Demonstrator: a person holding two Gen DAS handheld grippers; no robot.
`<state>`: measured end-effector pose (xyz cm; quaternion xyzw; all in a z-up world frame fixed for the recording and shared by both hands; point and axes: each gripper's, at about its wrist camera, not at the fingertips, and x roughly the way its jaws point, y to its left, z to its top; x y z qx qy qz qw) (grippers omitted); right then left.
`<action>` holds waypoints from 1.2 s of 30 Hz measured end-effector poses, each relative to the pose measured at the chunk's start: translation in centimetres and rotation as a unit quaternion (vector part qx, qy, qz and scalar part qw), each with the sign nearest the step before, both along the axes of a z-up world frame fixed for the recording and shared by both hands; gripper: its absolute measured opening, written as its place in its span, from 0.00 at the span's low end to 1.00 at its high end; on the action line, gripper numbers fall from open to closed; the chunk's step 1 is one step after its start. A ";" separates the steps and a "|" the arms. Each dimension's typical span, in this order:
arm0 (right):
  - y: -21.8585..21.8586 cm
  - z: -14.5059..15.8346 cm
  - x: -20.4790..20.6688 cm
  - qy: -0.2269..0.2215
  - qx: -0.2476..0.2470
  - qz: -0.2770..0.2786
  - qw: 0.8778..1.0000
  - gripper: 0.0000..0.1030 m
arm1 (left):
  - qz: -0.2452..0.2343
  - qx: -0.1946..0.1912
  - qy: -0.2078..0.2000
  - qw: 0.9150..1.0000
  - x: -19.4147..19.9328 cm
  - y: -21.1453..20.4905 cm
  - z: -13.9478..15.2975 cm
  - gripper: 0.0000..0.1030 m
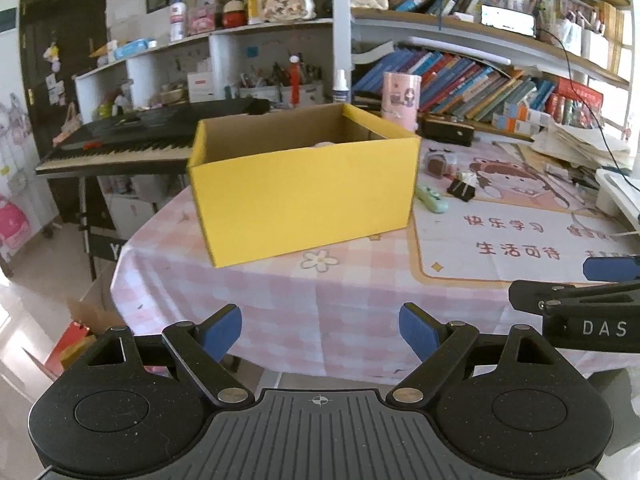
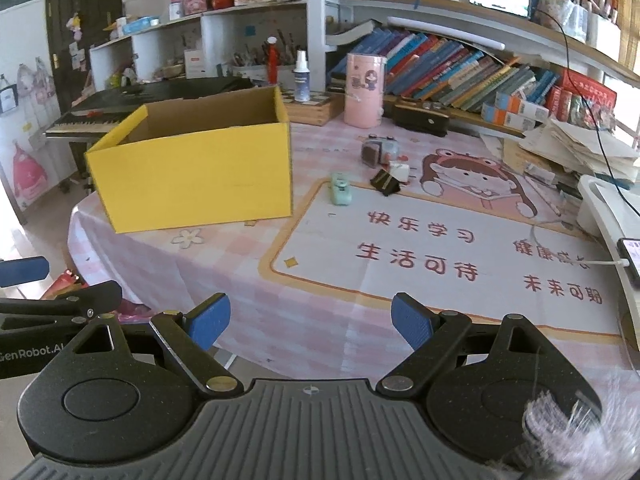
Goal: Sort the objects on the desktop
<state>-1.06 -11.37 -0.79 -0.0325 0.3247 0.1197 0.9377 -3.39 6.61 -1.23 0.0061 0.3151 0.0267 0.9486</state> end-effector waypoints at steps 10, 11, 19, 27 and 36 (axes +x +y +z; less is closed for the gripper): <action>-1.9 -0.6 2.2 0.020 0.003 -0.016 1.000 0.85 | -0.034 0.016 0.006 0.999 2.4 -2.7 -0.1 0.86; -2.2 -0.6 2.4 0.020 0.004 -0.018 1.000 0.85 | -0.037 0.017 0.006 0.999 2.6 -2.9 -0.1 0.86; -4.0 -1.1 3.9 0.028 0.007 -0.040 0.999 0.85 | -0.061 0.017 0.012 0.998 4.4 -4.6 -0.4 0.86; -6.2 -0.7 5.7 0.023 -0.002 -0.055 0.998 0.84 | -0.087 0.006 0.009 0.996 7.2 -7.2 -0.3 0.86; -9.3 -0.4 9.0 0.025 -0.006 -0.073 0.997 0.84 | -0.101 -0.002 0.011 0.995 10.9 -10.0 -0.3 0.86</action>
